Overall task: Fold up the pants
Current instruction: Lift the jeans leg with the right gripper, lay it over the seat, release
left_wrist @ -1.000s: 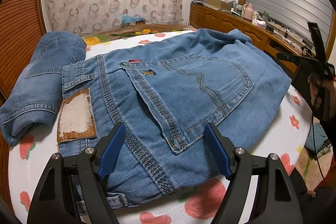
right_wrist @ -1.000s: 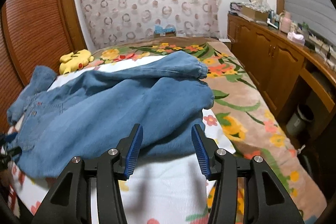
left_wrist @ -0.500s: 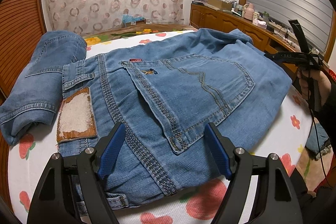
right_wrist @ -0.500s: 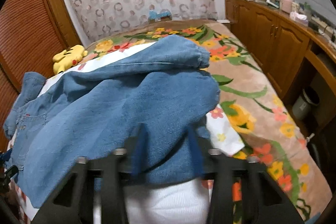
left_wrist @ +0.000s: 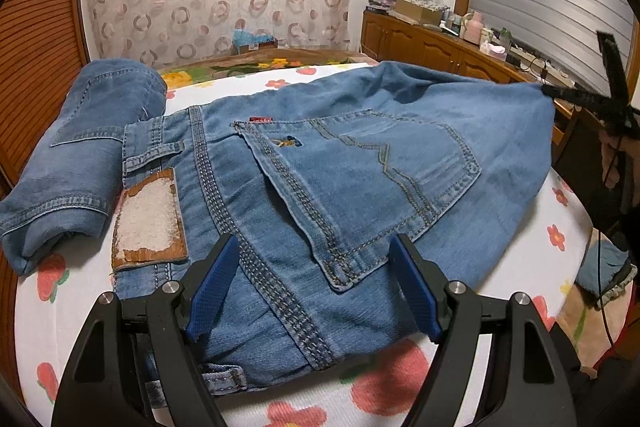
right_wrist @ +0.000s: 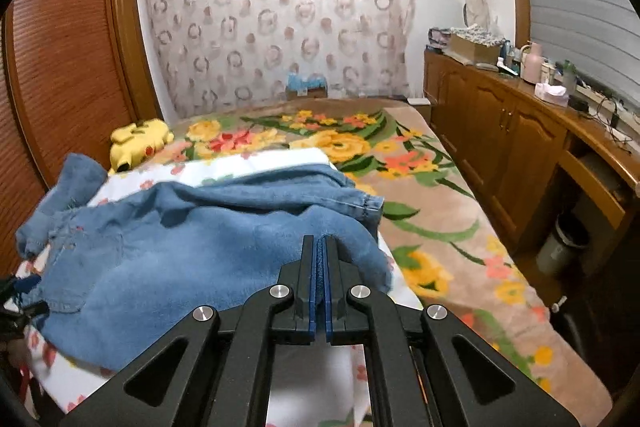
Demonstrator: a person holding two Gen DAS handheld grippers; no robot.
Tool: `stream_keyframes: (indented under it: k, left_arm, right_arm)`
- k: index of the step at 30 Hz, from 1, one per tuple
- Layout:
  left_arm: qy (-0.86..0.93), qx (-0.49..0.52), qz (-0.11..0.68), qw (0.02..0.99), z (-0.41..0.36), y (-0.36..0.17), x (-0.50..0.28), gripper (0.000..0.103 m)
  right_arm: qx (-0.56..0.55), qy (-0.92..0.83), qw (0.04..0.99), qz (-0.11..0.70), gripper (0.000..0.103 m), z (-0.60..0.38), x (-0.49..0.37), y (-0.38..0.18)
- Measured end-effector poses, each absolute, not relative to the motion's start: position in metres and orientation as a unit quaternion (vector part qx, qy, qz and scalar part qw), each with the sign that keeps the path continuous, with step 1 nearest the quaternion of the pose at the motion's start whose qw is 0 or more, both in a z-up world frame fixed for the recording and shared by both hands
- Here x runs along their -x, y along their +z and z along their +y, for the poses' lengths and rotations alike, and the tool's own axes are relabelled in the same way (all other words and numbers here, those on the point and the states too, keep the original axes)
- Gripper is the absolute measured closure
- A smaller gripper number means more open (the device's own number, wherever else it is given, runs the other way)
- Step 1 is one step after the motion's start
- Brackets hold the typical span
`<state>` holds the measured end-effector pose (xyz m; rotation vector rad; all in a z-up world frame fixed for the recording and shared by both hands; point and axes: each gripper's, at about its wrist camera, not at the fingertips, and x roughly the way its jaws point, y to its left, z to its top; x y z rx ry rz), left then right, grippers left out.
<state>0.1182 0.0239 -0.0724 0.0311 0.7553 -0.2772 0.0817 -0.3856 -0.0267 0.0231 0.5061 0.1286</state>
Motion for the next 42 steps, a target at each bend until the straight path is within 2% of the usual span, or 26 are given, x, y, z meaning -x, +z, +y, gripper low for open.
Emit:
stream_keyframes:
  k: [8, 24, 31, 35, 38, 42]
  left_arm:
    - [-0.134, -0.012, 0.350, 0.927, 0.028, -0.057, -0.111, 0.025]
    - [-0.088, 0.018, 0.308, 0.947, 0.085, -0.028, -0.084, 0.025]
    - [-0.080, 0.024, 0.310, 0.947, 0.097, -0.030, -0.084, 0.025]
    - [-0.085, 0.020, 0.313, 0.946, 0.095, -0.033, -0.086, 0.025]
    - [-0.092, 0.016, 0.316, 0.944, 0.086, -0.034, -0.089, 0.025]
    - [-0.106, 0.007, 0.319, 0.942, 0.068, -0.034, -0.094, 0.025]
  right_arm:
    - [-0.015, 0.120, 0.961, 0.250, 0.101, -0.374, -0.089, -0.016]
    - [0.061, 0.339, 0.917, 0.201, 0.101, -0.236, -0.043, 0.042]
    - [0.089, 0.356, 0.905, 0.217, 0.101, -0.235, -0.052, 0.037]
    - [0.092, 0.333, 0.908, 0.236, 0.086, -0.246, -0.079, 0.040]
    - [0.092, 0.322, 0.912, 0.238, 0.071, -0.241, -0.075, 0.050]
    - [0.086, 0.310, 0.919, 0.230, 0.066, -0.255, -0.062, 0.056]
